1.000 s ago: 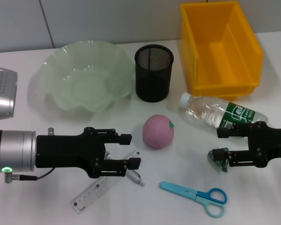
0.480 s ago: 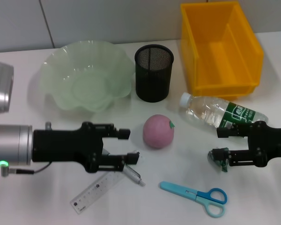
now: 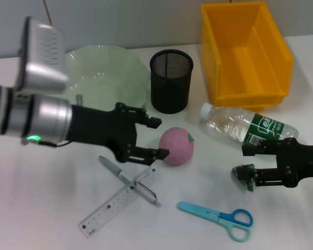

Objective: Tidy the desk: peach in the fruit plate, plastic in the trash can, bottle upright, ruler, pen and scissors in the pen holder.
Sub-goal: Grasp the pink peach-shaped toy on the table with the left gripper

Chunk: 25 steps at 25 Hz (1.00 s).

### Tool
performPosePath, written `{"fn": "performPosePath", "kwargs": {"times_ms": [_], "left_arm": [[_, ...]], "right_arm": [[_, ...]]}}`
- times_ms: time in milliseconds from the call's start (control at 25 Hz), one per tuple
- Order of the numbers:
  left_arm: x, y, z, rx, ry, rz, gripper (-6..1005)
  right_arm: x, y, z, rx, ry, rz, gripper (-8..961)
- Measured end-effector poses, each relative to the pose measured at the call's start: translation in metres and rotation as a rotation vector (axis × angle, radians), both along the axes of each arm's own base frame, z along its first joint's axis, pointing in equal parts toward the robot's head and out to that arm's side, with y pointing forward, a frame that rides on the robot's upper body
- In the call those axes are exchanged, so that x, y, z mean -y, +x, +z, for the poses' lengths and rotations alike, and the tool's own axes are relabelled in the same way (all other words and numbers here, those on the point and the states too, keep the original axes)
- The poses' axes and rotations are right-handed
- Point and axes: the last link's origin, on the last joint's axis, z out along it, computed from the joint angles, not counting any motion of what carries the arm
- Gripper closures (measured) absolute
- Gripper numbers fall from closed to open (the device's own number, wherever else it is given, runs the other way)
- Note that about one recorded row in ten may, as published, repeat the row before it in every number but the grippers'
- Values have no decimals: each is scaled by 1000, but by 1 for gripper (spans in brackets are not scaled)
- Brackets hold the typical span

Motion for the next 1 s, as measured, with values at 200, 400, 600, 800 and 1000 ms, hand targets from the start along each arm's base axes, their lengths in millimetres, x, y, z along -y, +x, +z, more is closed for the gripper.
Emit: {"fn": "performPosePath", "kwargs": {"times_ms": [200,400,600,800,1000], "left_arm": [[-15,12,-16,-87,33,-37,303],[-20,14,-29,-128,53,-46,304],[-18,14,-50,-180,73,-40,305],[-20,13,-63,-196,95,-18,306],[-27,10,-66,-173,133,52,307]], "right_arm": [[1,0,-2,-7,-6,-12,224],[1,-1,-4,-10,-8,-14,225],[1,0,-4,-7,-5,-19,225],[2,2,-4,-3,-1,-25,225],[2,2,-4,-2,0,-25,225]]}}
